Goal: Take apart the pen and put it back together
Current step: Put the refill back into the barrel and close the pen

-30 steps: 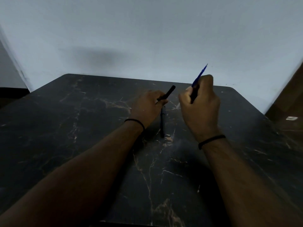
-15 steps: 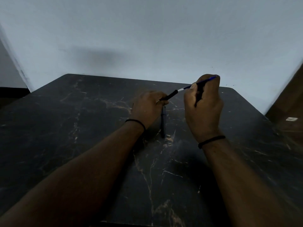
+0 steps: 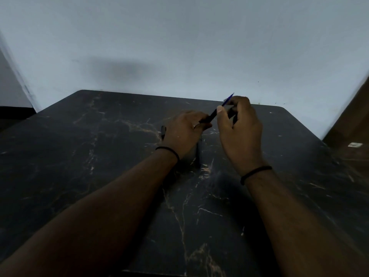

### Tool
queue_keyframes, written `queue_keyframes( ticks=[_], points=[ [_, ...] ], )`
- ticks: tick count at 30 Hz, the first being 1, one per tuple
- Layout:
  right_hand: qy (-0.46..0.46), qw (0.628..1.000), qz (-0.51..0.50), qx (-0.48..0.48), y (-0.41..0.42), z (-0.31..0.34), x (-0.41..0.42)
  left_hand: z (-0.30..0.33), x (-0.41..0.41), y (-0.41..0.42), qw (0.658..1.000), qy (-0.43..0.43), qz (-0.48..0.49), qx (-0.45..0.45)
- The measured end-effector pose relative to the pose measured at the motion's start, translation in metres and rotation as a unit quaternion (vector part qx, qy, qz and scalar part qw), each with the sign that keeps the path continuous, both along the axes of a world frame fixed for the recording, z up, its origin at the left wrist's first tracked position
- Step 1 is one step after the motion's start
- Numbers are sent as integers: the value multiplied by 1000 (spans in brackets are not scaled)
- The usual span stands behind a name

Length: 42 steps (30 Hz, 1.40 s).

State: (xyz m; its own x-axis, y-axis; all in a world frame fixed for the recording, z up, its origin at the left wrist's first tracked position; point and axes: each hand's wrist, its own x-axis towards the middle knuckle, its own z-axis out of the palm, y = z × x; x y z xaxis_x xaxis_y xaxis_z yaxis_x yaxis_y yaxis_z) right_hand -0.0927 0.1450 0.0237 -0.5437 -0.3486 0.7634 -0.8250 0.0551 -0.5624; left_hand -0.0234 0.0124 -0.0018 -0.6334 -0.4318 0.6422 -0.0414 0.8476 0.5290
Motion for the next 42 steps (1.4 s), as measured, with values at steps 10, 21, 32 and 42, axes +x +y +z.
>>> queue_keyframes(
  ticks=[10, 21, 32, 42],
  points=[
    [-12, 1000, 11, -3, -2, -6, 0, -2, 0, 0, 997, 61, -14, 37],
    [-36, 998, 23, 44, -3, -11, 0, 2, 28, -41, 913, -156, 371, 58],
    [-27, 995, 34, 90, -2, -11, 3, -2, 23, -36, 909, -291, 299, 13],
    [-17, 993, 31, 111, -2, -11, 4, -3, 18, -30, 904, -274, 326, -28]
  ],
)
